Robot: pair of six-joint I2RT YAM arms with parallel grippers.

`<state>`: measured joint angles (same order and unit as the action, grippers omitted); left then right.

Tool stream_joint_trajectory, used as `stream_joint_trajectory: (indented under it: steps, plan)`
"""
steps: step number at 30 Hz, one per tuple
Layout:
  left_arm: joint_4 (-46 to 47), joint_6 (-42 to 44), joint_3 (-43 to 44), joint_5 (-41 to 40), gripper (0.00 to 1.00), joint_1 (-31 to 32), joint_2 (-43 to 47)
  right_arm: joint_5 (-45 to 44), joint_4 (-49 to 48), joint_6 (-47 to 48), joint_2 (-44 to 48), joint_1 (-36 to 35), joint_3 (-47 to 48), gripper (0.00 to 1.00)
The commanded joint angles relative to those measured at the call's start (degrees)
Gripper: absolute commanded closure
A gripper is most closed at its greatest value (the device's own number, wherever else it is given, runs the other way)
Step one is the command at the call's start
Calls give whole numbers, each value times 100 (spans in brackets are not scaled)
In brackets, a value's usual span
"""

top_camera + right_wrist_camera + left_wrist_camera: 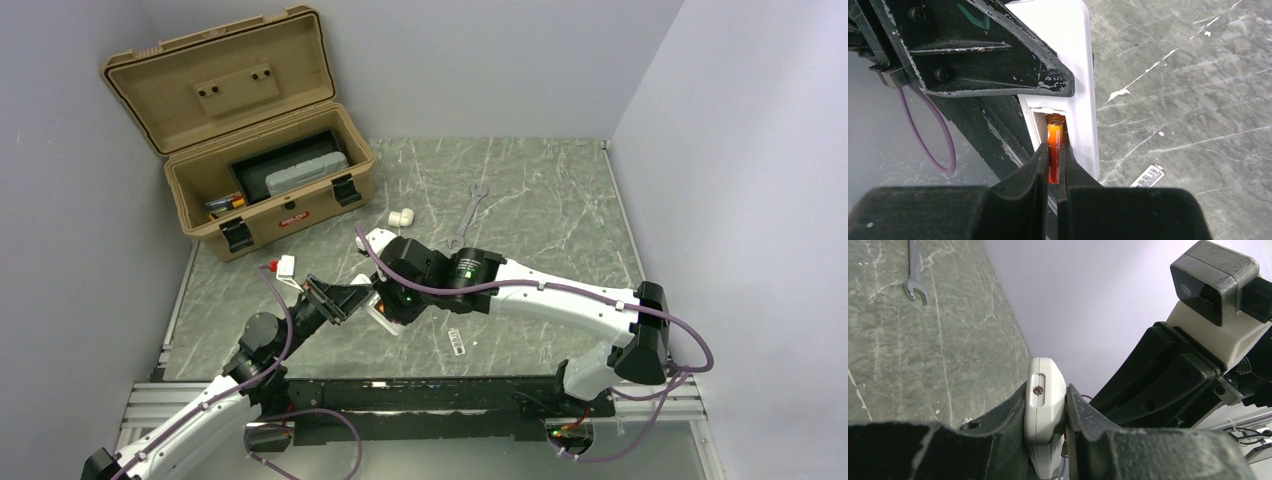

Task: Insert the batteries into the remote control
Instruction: Load the battery into the remote control.

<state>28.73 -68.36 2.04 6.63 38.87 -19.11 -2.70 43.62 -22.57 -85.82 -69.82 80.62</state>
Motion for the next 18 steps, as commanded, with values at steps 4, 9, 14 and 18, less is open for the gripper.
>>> stream_joint_trajectory:
  steps: [4,9,14,18]
  plan:
    - [509,-152,-73,56,100,-2,-50,-309,-162,-39,-63,4,212,100]
    - [654,-187,-114,97,100,-1,-126,-267,-276,-44,-50,6,159,100]
    - [686,-179,-124,101,100,-6,-128,-222,-406,-96,2,1,72,98]
    - [708,-192,-138,84,100,-7,-119,-87,-483,-140,-10,5,21,96]
